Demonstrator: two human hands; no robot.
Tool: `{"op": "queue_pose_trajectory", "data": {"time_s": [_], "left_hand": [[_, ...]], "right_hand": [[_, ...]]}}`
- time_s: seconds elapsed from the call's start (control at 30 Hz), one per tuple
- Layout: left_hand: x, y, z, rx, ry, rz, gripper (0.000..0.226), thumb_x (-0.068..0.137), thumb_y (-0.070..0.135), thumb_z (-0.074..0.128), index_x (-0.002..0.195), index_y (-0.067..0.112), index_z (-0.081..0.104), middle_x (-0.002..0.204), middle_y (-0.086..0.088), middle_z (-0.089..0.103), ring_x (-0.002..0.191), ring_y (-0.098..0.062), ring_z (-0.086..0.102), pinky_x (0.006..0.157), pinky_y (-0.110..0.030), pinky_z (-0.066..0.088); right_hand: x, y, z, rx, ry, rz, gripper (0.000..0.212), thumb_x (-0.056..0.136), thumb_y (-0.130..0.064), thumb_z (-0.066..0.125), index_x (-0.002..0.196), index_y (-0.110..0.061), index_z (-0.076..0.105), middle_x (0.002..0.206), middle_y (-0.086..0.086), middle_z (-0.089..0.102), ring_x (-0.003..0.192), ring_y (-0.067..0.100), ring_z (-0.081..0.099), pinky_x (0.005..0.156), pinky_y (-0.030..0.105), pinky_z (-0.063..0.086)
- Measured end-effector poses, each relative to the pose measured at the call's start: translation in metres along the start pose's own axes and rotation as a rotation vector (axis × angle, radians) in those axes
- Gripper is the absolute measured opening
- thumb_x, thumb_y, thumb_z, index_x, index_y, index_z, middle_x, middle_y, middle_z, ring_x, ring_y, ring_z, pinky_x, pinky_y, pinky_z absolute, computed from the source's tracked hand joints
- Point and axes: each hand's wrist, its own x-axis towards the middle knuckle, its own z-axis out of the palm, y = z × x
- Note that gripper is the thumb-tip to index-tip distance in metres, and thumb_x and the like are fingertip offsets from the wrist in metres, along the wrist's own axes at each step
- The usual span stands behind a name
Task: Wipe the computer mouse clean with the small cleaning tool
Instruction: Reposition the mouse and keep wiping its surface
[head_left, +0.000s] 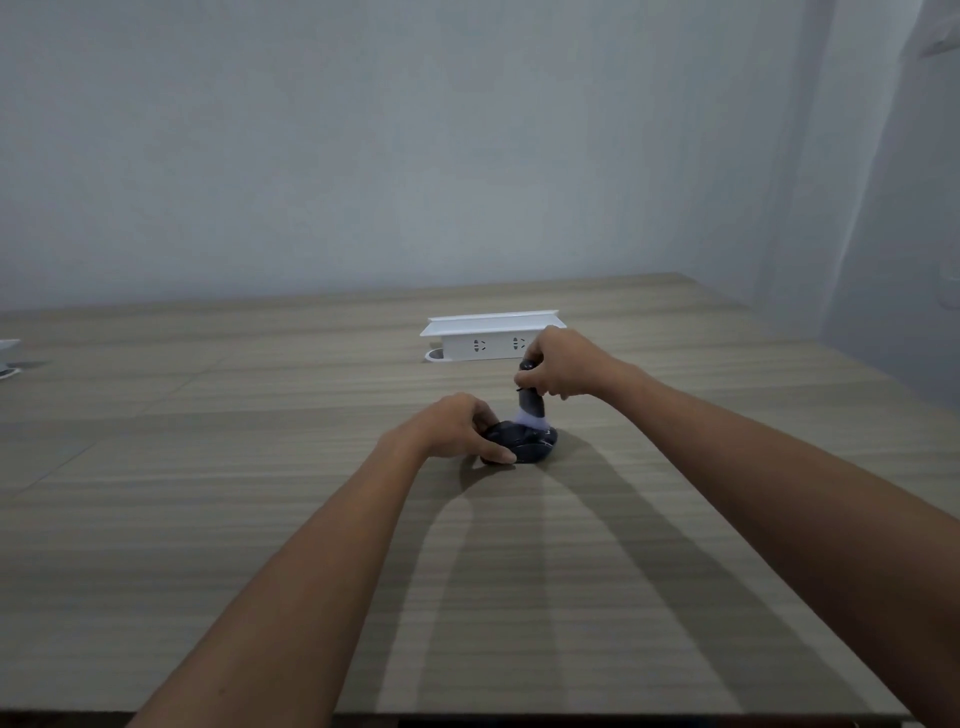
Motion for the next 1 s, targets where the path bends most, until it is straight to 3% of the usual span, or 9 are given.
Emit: {"op": "queue_pose_trajectory", "data": {"time_s": [0.1,0.17,0.43,0.6,0.83,1.0], "left_hand": [[0.0,0.001,0.002,-0.01,0.015,0.004,0.061,0.062,0.047,0.088,0.113,0.017,0.07,0.1,0.002,0.074,0.093,-0.015,0.069,0.087,-0.031,0.055],[0.001,0.001,0.002,-0.009,0.012,0.008,0.061,0.063,0.046,0.088,0.113,0.016,0.071,0.1,0.002,0.075,0.092,-0.014,0.069,0.085,-0.03,0.055],[0.001,0.0,0.001,0.007,0.013,0.016,0.057,0.063,0.046,0.087,0.109,0.016,0.072,0.096,0.001,0.076,0.09,-0.016,0.07,0.085,-0.033,0.056],[0.0,0.002,0.002,0.014,0.026,0.033,0.059,0.063,0.047,0.087,0.11,0.015,0.073,0.097,0.001,0.076,0.088,-0.013,0.069,0.085,-0.032,0.057],[0.001,0.001,0.006,0.047,0.079,0.016,0.055,0.062,0.05,0.087,0.104,0.016,0.073,0.096,-0.005,0.075,0.089,-0.021,0.068,0.084,-0.039,0.056],[0.001,0.003,0.008,0.025,0.092,-0.009,0.057,0.061,0.05,0.088,0.101,0.012,0.075,0.093,-0.005,0.076,0.09,-0.022,0.069,0.083,-0.041,0.057]], "right_hand": [[-0.002,0.009,-0.001,-0.142,-0.043,0.015,0.018,0.083,-0.014,0.07,0.076,0.003,0.073,0.067,0.011,0.068,0.05,0.021,0.059,0.04,0.02,0.041],[-0.002,0.012,0.002,-0.158,-0.044,0.006,0.02,0.085,-0.014,0.068,0.077,0.003,0.073,0.065,0.01,0.067,0.047,0.016,0.059,0.041,0.02,0.041],[-0.001,-0.003,0.002,0.063,-0.006,-0.009,0.021,0.085,-0.015,0.064,0.074,0.0,0.074,0.062,0.008,0.068,0.035,0.005,0.053,0.037,0.014,0.042],[-0.007,0.008,-0.004,-0.091,-0.04,0.024,0.019,0.085,-0.014,0.067,0.082,0.002,0.077,0.054,-0.001,0.061,0.041,0.011,0.055,0.035,0.016,0.042],[-0.008,-0.01,-0.004,0.082,-0.05,-0.039,0.018,0.085,-0.016,0.065,0.073,-0.009,0.076,0.061,0.005,0.069,0.044,0.014,0.058,0.04,0.015,0.044],[-0.011,-0.002,-0.004,-0.09,0.01,-0.025,0.017,0.082,-0.012,0.066,0.069,-0.003,0.071,0.058,0.007,0.064,0.049,0.021,0.058,0.039,0.021,0.042]]}}
